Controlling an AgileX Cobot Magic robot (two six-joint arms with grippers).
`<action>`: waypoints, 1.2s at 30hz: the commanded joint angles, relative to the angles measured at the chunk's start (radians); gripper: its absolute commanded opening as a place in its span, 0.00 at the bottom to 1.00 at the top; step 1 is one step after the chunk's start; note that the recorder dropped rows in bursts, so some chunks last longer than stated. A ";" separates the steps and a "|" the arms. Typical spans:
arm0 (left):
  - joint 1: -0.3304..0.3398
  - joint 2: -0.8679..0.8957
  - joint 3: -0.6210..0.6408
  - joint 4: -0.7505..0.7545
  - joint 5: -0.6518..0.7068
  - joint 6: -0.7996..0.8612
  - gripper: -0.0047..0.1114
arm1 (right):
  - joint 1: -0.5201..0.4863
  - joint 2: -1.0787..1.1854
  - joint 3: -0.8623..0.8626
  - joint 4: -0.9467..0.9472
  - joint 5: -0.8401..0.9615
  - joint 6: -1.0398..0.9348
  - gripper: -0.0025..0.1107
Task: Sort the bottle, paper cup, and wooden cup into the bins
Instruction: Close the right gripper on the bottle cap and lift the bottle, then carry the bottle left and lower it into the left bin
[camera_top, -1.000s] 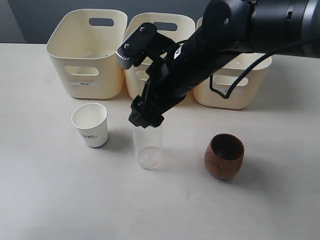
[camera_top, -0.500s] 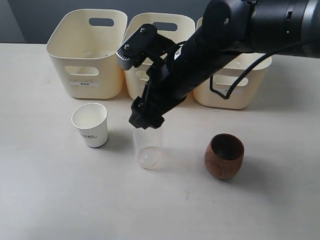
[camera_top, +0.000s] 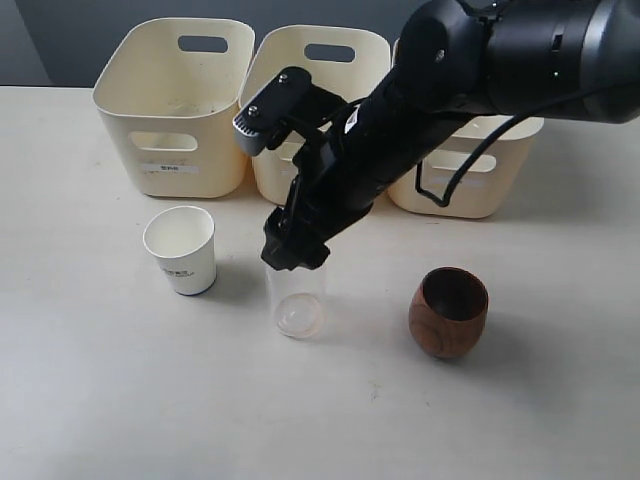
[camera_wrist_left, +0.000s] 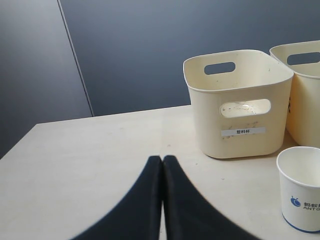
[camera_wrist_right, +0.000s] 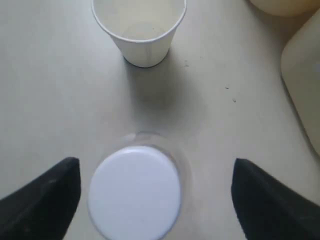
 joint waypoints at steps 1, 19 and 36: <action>0.000 -0.005 0.002 0.000 -0.007 -0.001 0.04 | 0.003 0.012 -0.006 -0.002 -0.015 0.002 0.70; 0.000 -0.005 0.002 0.000 -0.007 -0.001 0.04 | 0.003 0.014 -0.006 -0.077 0.003 0.000 0.04; 0.000 -0.005 0.002 0.000 -0.007 -0.001 0.04 | 0.044 -0.065 -0.006 -0.077 -0.176 -0.039 0.01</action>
